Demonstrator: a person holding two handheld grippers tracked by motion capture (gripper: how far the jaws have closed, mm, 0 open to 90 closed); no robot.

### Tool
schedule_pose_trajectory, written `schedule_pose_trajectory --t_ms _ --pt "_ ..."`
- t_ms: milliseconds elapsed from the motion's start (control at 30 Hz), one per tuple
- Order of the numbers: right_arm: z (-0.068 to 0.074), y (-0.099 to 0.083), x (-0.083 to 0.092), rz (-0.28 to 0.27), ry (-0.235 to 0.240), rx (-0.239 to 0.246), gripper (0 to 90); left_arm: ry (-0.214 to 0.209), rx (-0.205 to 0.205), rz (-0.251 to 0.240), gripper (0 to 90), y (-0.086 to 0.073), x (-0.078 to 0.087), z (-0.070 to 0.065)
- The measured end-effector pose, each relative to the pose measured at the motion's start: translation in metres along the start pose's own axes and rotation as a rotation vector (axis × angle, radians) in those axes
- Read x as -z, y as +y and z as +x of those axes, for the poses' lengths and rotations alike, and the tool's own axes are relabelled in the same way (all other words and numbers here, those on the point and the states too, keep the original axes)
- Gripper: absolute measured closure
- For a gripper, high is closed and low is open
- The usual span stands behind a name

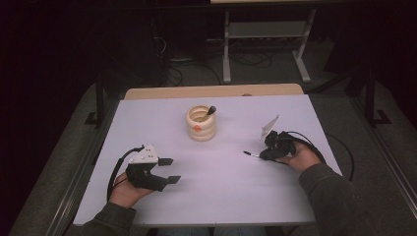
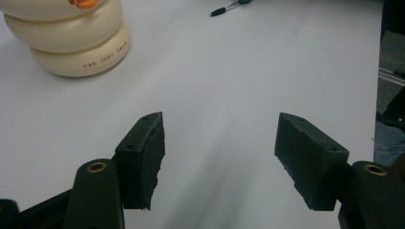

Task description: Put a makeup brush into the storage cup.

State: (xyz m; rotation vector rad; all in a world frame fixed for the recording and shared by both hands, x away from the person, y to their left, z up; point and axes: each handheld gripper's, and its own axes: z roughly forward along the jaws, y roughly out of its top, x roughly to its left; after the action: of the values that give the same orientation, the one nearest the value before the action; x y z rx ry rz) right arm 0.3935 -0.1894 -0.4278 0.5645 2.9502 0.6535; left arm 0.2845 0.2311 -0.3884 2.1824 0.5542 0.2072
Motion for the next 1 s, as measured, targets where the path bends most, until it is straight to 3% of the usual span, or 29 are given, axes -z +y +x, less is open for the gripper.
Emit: schedule_pose_trajectory --t_ms 867,1000 --pt "-0.0028 0.0003 0.0003 -0.002 0.018 -0.025 84.9 -0.003 0.006 -0.004 34.1 0.0002 0.0006 0.0003" --pt "-0.0026 -0.0002 0.0008 -0.002 0.042 -0.031 85.0 -0.004 0.004 -0.003 34.1 0.0002 0.0004 0.0003"
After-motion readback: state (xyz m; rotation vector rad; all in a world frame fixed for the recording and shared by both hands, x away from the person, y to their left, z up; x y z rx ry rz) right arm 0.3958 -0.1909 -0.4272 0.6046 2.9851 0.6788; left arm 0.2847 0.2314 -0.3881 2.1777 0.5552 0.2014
